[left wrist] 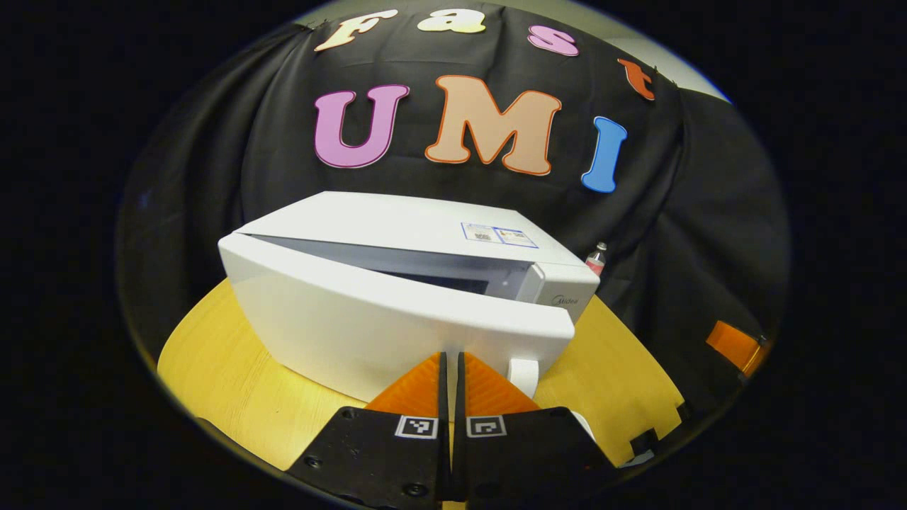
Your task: Open the microwave oven with the left hand, put the food in, and close the microwave oven.
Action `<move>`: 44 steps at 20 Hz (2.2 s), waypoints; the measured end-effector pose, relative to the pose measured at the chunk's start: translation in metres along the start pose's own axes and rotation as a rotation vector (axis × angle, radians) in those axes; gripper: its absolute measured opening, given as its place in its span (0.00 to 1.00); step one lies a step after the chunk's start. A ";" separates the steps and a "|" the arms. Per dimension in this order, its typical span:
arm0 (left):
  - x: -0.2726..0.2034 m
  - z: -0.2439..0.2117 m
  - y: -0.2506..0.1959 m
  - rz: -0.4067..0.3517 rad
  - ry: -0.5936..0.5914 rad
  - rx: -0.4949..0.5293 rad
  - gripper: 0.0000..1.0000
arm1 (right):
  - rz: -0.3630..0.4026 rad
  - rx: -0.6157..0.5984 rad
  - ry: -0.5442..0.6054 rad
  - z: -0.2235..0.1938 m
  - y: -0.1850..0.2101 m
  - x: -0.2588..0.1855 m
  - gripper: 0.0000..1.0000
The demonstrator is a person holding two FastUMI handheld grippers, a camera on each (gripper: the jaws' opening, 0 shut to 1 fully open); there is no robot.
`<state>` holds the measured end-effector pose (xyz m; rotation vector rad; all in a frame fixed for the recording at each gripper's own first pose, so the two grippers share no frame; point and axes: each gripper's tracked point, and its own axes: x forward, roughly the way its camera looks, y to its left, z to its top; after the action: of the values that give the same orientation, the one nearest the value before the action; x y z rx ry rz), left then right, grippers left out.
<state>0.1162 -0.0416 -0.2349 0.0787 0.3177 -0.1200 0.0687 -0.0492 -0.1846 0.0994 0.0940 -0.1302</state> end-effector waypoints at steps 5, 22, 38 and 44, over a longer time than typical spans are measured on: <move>0.023 0.009 -0.015 -0.017 -0.010 0.009 0.01 | -0.001 0.018 -0.010 0.002 -0.005 0.003 0.92; 0.041 0.020 -0.016 0.018 -0.031 -0.019 0.00 | 0.032 0.029 0.004 0.001 0.002 0.008 0.92; 0.049 0.031 -0.015 0.035 -0.055 0.002 0.01 | 0.069 -0.007 0.001 0.003 0.010 0.008 0.92; 0.052 0.023 -0.011 0.032 -0.063 -0.001 0.01 | 0.072 0.004 -0.011 0.004 0.008 0.003 0.92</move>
<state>0.1707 -0.0600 -0.2303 0.0792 0.2535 -0.0906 0.0728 -0.0418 -0.1798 0.1060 0.0793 -0.0588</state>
